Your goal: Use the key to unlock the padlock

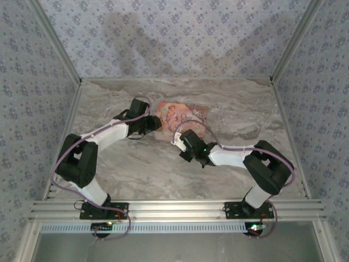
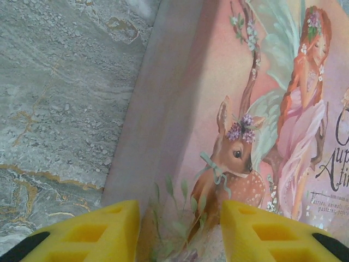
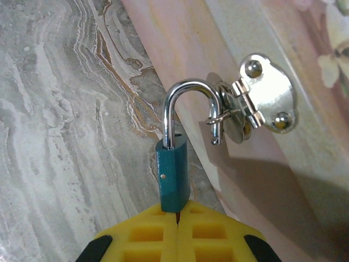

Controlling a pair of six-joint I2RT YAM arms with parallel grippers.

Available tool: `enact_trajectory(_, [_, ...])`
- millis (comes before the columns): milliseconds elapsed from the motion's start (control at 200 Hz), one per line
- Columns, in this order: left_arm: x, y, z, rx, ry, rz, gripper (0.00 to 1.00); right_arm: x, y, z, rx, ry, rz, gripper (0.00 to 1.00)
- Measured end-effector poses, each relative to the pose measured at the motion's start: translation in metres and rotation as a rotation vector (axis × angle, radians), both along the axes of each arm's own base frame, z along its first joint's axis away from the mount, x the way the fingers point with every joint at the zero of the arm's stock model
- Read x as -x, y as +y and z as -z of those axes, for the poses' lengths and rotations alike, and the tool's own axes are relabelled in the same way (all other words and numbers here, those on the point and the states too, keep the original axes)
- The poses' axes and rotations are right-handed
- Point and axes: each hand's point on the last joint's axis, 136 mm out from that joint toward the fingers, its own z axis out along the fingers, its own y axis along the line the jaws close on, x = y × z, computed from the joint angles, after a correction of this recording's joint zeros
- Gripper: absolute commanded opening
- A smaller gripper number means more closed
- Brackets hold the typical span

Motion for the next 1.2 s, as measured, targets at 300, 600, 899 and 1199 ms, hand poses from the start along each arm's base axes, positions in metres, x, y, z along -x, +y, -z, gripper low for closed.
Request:
enact_trajectory(300, [-0.003,0.004,-0.001,0.002,-0.005,-0.011,0.43,-0.004,0.011,-0.001,0.064,-0.035,-0.067,0.0])
enact_trajectory(600, [-0.003,0.002,-0.001,0.007,-0.004,-0.009,0.43,-0.002,0.032,-0.014,0.047,-0.067,-0.129,0.0])
enact_trajectory(899, [0.0,0.007,-0.015,0.02,-0.033,-0.023,0.46,0.02,0.037,-0.021,0.021,-0.066,-0.155,0.0])
enact_trajectory(1199, [0.021,0.024,-0.04,0.039,-0.099,-0.05,0.48,0.037,0.022,-0.048,-0.06,-0.08,-0.099,0.0])
